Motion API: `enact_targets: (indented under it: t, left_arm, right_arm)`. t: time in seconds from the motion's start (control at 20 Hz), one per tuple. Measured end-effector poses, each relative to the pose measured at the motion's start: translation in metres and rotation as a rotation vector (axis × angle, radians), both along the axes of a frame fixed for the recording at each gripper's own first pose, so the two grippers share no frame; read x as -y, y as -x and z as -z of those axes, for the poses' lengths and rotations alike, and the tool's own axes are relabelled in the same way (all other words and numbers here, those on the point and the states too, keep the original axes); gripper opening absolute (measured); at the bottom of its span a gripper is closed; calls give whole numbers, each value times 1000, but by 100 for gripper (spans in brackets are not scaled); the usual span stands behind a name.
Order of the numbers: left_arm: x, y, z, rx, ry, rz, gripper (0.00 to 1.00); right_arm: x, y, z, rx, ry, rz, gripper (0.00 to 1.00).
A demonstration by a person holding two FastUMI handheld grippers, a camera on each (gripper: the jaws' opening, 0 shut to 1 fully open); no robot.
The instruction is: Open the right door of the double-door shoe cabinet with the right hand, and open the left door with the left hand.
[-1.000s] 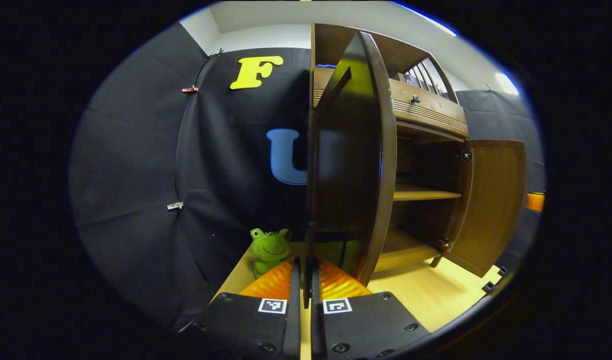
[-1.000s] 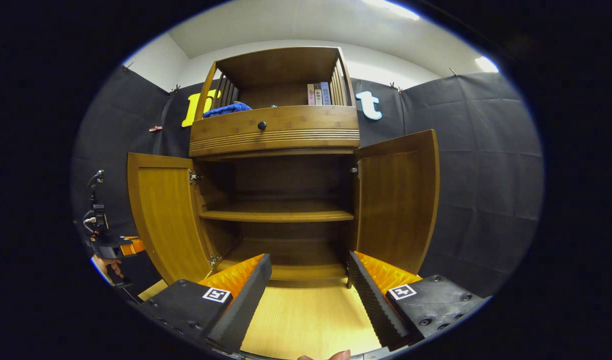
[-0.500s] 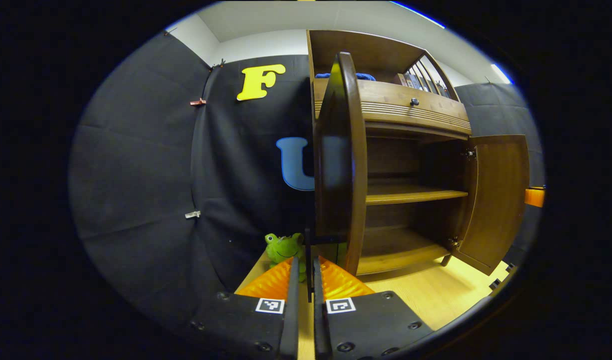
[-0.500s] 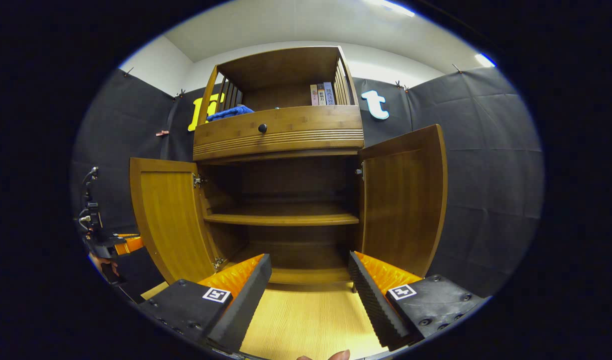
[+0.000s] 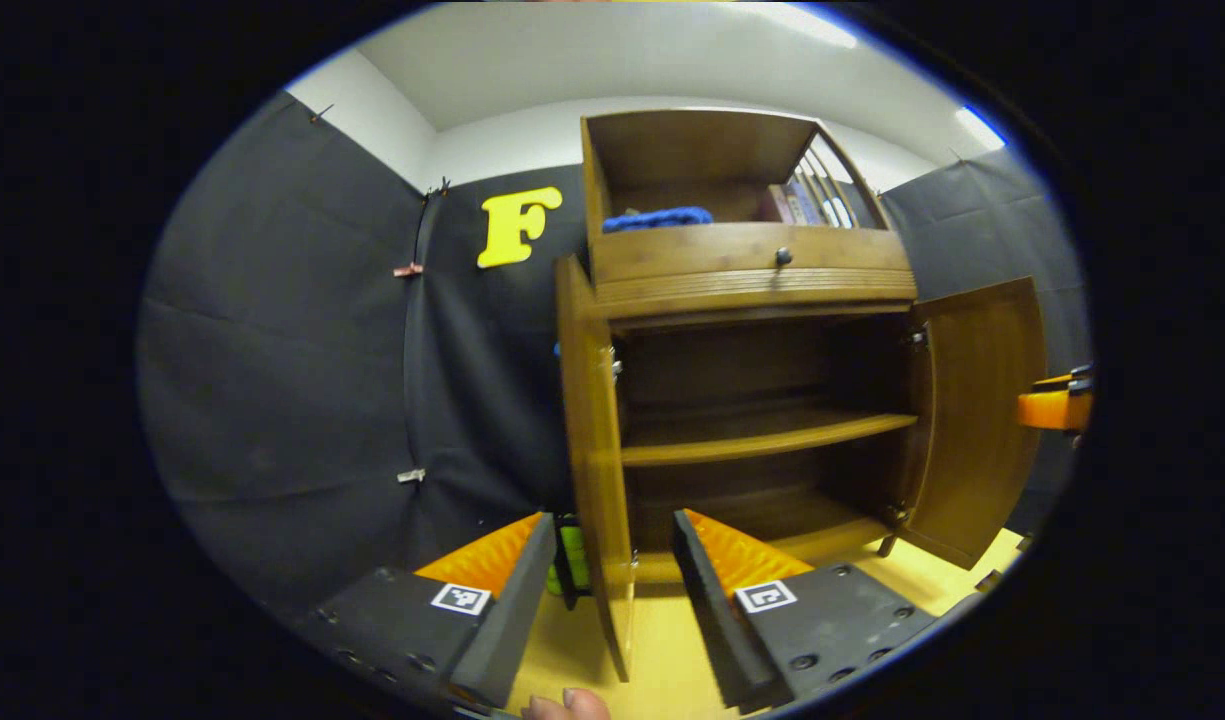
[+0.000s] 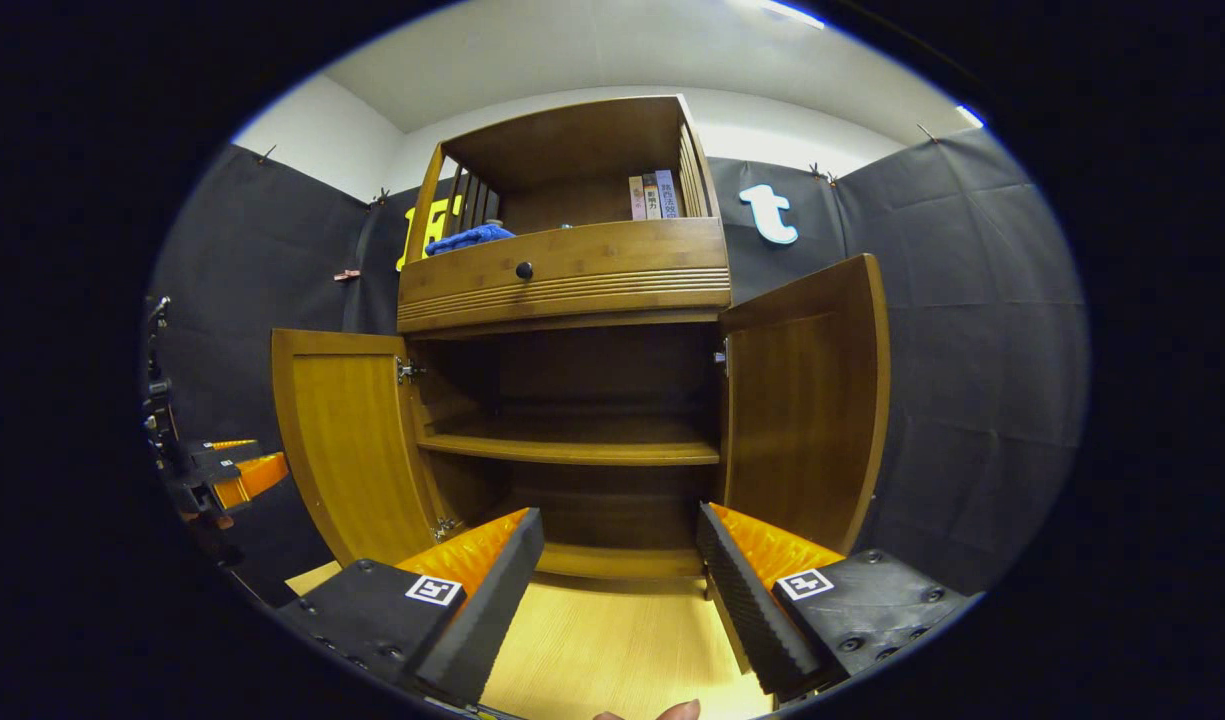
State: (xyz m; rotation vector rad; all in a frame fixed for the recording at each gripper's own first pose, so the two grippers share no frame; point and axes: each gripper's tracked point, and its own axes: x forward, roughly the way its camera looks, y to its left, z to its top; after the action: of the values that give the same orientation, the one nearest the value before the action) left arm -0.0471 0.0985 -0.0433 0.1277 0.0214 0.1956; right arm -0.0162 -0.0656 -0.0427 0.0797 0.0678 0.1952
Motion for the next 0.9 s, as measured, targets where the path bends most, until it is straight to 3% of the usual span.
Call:
enact_targets:
  t: [0.15, 0.65, 0.75, 0.9]
  left_arm:
    - [40, -4, -4, -20, 54, 27, 99]
    - [137, -20, -3, -30, 52, 112, 99]
    - [149, -21, -14, 15, 64, 131, 100]
    - [158, -24, -5, -11, 65, 138, 99]
  right_arm:
    - [9, 3, 0, 0, -15, -3, 98]
    - [29, 9, 0, 26, -13, 32, 100]
    - [28, 12, 1, 27, -3, 25, 100]
    - [27, 14, 3, 27, 0, 16, 98]
